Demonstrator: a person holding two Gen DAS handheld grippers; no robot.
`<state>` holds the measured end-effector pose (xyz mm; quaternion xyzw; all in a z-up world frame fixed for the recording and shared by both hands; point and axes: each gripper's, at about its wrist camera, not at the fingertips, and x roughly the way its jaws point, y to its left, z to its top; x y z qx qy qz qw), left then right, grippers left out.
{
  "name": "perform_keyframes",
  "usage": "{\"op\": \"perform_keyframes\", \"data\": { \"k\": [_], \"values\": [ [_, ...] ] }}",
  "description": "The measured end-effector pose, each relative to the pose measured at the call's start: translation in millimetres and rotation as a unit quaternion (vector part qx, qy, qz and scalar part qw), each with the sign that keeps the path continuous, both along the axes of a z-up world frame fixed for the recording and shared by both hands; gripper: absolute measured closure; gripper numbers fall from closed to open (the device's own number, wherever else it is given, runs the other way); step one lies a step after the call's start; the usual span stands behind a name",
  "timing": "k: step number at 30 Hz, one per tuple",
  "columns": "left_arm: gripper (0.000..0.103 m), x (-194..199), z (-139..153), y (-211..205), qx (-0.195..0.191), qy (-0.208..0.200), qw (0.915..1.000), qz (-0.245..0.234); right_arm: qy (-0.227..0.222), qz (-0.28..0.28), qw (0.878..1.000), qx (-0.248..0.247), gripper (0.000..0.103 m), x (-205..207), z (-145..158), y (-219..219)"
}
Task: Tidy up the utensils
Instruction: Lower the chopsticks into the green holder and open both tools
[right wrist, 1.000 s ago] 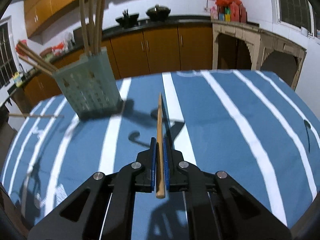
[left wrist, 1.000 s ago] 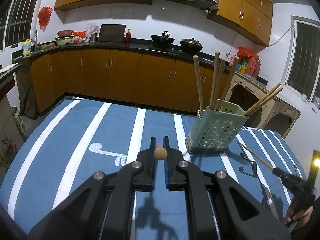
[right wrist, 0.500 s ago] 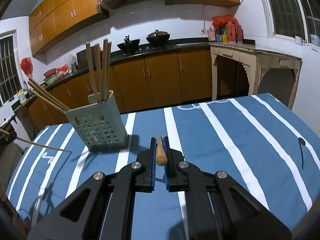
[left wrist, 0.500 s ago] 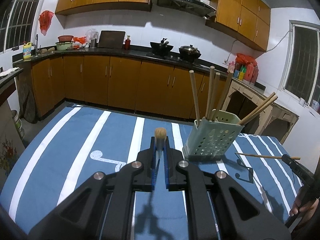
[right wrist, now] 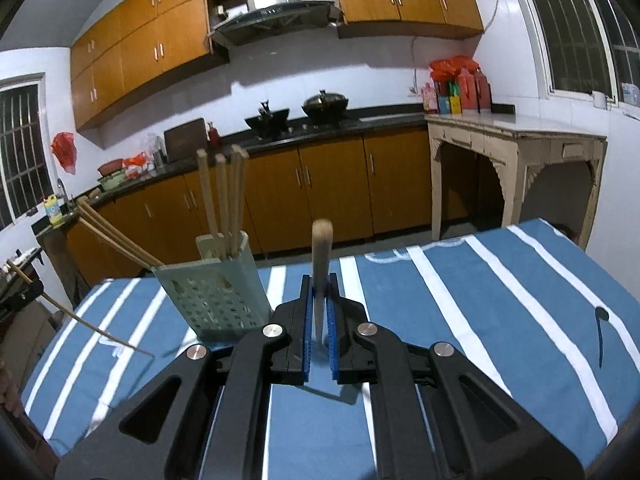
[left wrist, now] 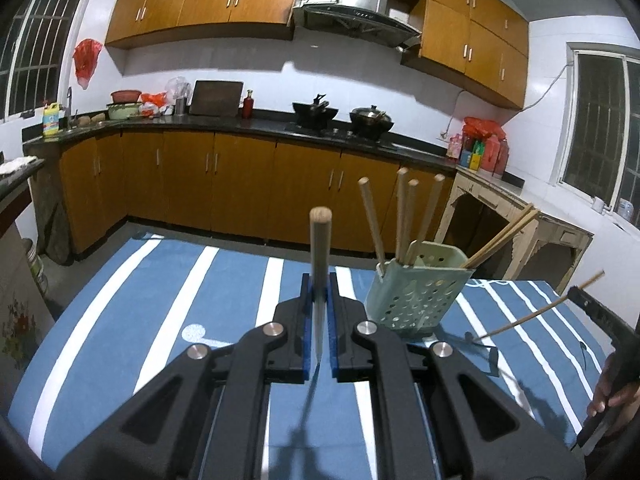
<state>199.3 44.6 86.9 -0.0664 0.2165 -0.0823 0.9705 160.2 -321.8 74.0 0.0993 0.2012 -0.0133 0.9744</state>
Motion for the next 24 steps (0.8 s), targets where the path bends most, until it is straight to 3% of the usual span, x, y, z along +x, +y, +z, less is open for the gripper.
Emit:
{"op": "perform_keyframes", "data": {
  "k": [6,11,17,24],
  "values": [
    [0.095,-7.8,25.4,-8.6,-0.019,-0.021,0.9992,-0.030,-0.025,0.027,0.999,0.020,0.095,-1.5,26.3,5.0],
    [0.095,-14.7,57.0,-22.8,-0.029,-0.056,0.9962,-0.061,-0.078,0.064,0.994,0.040,0.095,-10.5,65.7,14.2],
    [0.095,-19.0,94.4,-49.3,-0.025,-0.106,0.9903,-0.087,-0.146,0.079,0.986,0.030,0.095,-12.1,103.4,27.8],
    [0.095,2.9,118.3,-65.7,-0.040,-0.141,0.9865,-0.072,-0.190,0.070,0.979,0.027,0.096,6.4,109.8,37.1]
  ]
}}
